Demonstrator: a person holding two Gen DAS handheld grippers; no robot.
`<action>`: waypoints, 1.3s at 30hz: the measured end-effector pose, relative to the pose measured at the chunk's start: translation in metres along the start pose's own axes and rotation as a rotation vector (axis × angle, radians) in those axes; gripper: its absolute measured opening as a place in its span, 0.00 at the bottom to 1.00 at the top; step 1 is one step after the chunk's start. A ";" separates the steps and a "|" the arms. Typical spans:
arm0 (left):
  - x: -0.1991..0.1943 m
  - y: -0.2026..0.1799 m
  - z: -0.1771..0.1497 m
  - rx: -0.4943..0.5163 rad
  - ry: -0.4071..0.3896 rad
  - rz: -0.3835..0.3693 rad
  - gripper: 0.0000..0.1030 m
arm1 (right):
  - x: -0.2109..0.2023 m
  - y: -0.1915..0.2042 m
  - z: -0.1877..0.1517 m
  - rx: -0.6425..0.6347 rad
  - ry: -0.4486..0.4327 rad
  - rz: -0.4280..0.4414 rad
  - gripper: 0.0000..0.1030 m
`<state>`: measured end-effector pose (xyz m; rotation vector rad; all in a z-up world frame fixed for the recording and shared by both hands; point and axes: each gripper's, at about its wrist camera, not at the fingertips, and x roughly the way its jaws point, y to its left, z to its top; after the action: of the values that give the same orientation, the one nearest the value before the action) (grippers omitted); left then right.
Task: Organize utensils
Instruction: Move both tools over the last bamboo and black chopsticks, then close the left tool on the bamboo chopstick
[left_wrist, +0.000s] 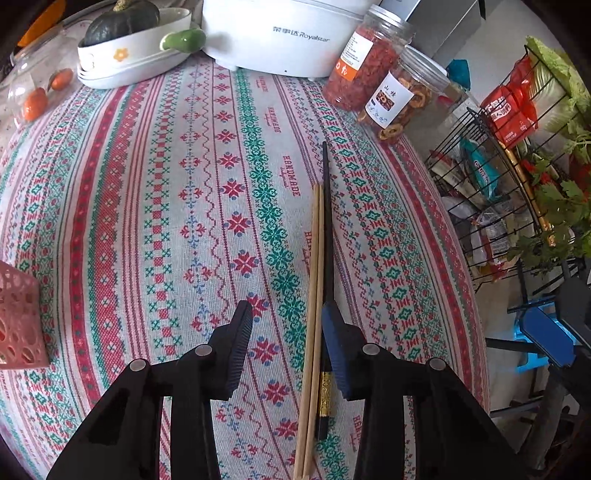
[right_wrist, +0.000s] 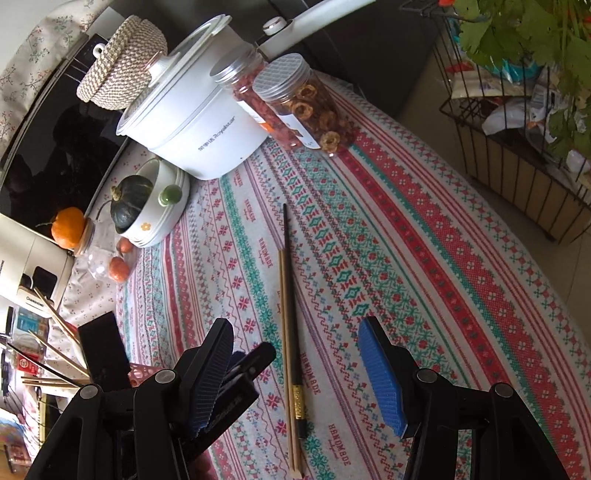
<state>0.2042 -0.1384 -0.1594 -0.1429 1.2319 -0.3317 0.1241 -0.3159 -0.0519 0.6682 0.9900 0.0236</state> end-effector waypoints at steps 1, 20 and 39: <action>0.003 -0.001 0.002 0.001 0.000 -0.005 0.40 | 0.000 0.000 0.000 0.003 0.003 0.010 0.60; 0.018 -0.021 0.003 0.076 -0.007 0.076 0.26 | -0.002 0.002 0.002 0.009 0.015 0.023 0.60; 0.024 -0.034 0.010 0.234 -0.018 0.184 0.09 | 0.003 -0.005 0.006 0.017 0.015 -0.018 0.60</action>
<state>0.2145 -0.1791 -0.1683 0.1678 1.1691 -0.3103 0.1290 -0.3221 -0.0551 0.6759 1.0116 0.0045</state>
